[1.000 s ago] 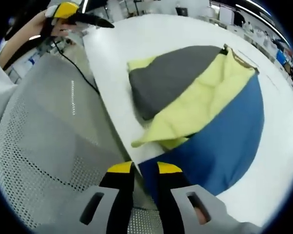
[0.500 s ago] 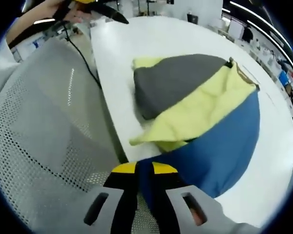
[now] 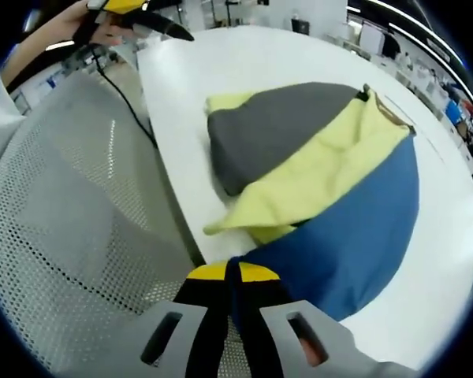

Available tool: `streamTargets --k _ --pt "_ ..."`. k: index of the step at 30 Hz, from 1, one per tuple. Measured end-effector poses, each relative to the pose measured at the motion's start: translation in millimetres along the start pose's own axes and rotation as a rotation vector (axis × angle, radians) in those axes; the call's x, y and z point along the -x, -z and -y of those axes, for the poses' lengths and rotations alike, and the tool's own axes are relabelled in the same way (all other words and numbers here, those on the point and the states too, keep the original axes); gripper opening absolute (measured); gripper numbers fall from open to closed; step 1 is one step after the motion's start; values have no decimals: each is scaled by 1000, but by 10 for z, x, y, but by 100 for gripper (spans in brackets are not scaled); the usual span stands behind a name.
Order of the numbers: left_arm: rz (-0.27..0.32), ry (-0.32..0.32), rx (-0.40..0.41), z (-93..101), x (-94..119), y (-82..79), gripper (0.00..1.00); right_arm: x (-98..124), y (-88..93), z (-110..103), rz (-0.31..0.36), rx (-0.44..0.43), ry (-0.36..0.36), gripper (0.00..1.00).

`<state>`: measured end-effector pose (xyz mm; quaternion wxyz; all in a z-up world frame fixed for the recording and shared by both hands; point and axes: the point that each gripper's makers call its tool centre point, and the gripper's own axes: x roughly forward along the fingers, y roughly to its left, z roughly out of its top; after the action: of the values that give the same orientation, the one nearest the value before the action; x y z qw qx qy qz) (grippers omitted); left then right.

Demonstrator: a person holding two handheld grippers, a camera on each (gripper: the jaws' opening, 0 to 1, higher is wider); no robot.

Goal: Fold the garment on the visible template until the final outline fits inside the template.

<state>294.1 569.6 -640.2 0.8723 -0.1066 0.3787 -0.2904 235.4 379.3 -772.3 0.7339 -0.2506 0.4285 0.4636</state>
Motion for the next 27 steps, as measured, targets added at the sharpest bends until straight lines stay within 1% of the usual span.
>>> streamTargets --k 3,5,6,7,8,9,10,11,13,16,17,18,20,21,24,27 --pt "-1 -1 -3 -1 5 -2 98 -7 -13 3 6 34 0 3" --pt "1 -2 -2 3 8 -11 98 -11 -13 14 12 12 6 3" --pt "2 0 -3 8 10 -18 98 -11 -5 18 10 -65 10 3" --pt "4 1 -4 15 13 -28 98 -8 -6 18 12 -108 3 3" --pt "4 2 -5 20 14 -35 98 16 -6 41 20 -183 -9 3" --pt "4 1 -9 24 17 -43 98 43 -22 68 35 -225 -11 3" --pt "4 1 -12 24 17 -47 98 84 -68 101 68 -276 -14 3" --pt "4 1 -13 23 16 -53 98 160 -139 153 120 -334 -20 3" --pt "4 2 -14 31 8 -58 98 290 -182 237 164 -406 -24 3" --pt "1 7 -20 60 -11 -66 98 445 -191 345 200 -449 -19 3" --pt "1 10 -21 69 -15 -70 98 484 -207 340 215 -476 -32 3" --pt "1 13 -22 80 -21 -76 98 540 -238 365 254 -526 -43 3" --pt "-1 19 -27 98 -34 -85 98 594 -256 372 288 -577 -60 3" --pt "-4 22 -31 104 -39 -86 98 620 -237 387 292 -594 -55 3" --pt "-7 27 -34 101 -48 -95 98 674 -195 422 301 -608 -39 3" --pt "-8 31 -37 93 -54 -105 98 738 -200 472 333 -651 -31 3"
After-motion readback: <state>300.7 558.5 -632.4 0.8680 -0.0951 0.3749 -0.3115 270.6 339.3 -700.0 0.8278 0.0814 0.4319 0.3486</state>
